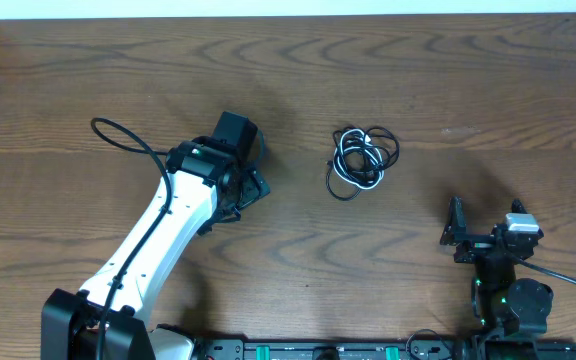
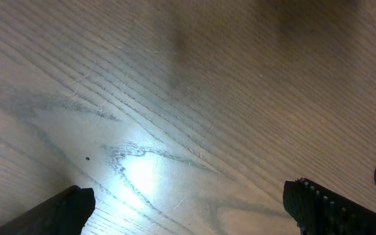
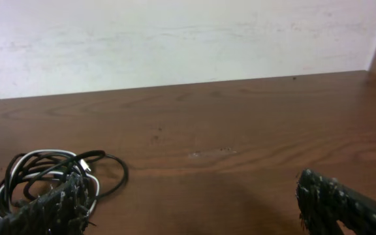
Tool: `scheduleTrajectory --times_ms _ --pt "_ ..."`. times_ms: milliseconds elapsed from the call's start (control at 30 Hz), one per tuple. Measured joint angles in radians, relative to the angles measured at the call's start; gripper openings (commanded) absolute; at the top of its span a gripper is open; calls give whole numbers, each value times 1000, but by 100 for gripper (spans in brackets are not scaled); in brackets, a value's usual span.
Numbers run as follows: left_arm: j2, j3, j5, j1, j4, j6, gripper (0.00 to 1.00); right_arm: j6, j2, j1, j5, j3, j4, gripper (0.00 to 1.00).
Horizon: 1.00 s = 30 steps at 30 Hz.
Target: Untangle cables
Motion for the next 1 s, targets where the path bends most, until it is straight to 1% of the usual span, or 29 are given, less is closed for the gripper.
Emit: scheduleTrajectory --times_ms 633,1000 --pt "0 0 0 0 0 -4 98 0 0 0 0 0 0 99" --pt "0 0 0 -7 0 -31 98 0 0 0 0 0 0 99"
